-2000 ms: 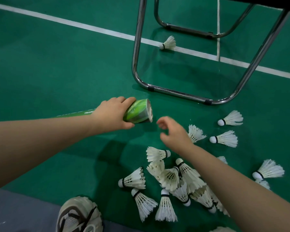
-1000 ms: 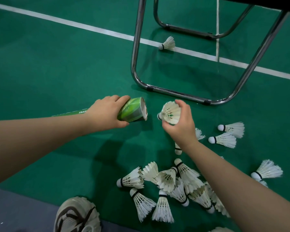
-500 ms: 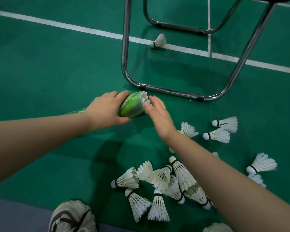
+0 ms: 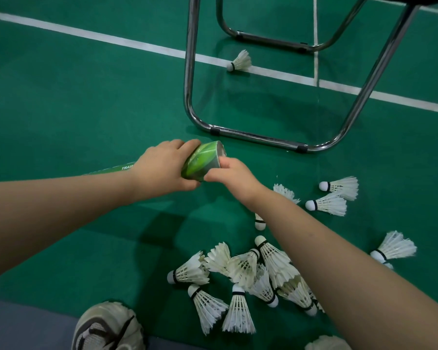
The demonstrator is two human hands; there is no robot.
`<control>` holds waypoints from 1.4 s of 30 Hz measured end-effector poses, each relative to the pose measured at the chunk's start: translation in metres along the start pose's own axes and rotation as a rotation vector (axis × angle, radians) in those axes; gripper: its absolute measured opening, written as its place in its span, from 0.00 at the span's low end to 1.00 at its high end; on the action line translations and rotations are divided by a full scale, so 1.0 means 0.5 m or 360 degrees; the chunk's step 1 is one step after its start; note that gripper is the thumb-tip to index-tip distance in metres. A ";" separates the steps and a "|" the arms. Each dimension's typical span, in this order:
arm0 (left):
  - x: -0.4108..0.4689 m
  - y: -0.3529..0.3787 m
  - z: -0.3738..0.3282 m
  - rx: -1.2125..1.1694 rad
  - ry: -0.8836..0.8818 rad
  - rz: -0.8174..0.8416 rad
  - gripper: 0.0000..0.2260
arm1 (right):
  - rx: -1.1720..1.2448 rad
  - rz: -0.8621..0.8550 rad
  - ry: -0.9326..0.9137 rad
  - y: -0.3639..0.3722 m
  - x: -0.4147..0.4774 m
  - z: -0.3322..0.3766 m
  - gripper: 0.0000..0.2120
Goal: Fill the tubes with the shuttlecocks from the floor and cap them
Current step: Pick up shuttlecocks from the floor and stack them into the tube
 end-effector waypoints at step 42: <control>0.065 0.051 -0.051 0.0043 -0.0006 0.0112 0.36 | -0.0228 -0.1234 -0.0439 -0.243 -0.081 -0.040 0.13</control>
Point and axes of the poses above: each hand's wrist, its own x-axis towards the middle knuckle, its own y-axis out of the palm, z = x × y, the point moved 9 cm from there along x, towards the middle knuckle, and after that the axes turned 4 degrees about -x, right-handed, at the moved point
